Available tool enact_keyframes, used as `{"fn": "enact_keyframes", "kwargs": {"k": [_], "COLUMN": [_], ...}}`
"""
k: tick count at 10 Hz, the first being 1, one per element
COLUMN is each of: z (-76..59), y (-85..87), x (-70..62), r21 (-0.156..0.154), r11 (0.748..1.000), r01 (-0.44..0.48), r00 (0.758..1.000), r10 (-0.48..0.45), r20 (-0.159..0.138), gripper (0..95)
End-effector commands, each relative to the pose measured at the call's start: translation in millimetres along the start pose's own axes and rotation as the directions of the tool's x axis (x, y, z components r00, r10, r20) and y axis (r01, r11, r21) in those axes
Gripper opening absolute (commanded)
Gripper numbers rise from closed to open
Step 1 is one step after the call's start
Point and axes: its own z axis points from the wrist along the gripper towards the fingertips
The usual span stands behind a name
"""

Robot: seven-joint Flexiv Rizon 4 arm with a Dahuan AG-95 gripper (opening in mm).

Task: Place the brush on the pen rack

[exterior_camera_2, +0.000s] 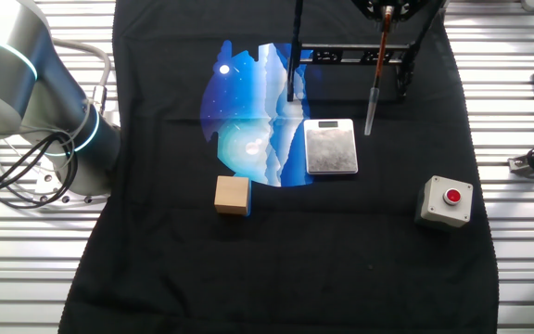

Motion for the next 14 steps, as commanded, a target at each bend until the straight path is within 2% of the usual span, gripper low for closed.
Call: {"fn": "enact_keyframes", "kwargs": {"k": [1,7,14], "z": [1.4,5.4,9.8], "y": [-0.1,2.7,3.8], "x": [-1.0,-8.7,-11.3], "r21": [0.002,0.011,0.031], "r11": [1.0,1.0,0.999], "r01": [-0.003,-0.024,-0.036], "r00": [1.0,1.0,0.999], "r10": [0.003,0.024,0.035], "r20": [-0.001,0.001,0.015], "gripper": [0.0,0.0,0.0]}}
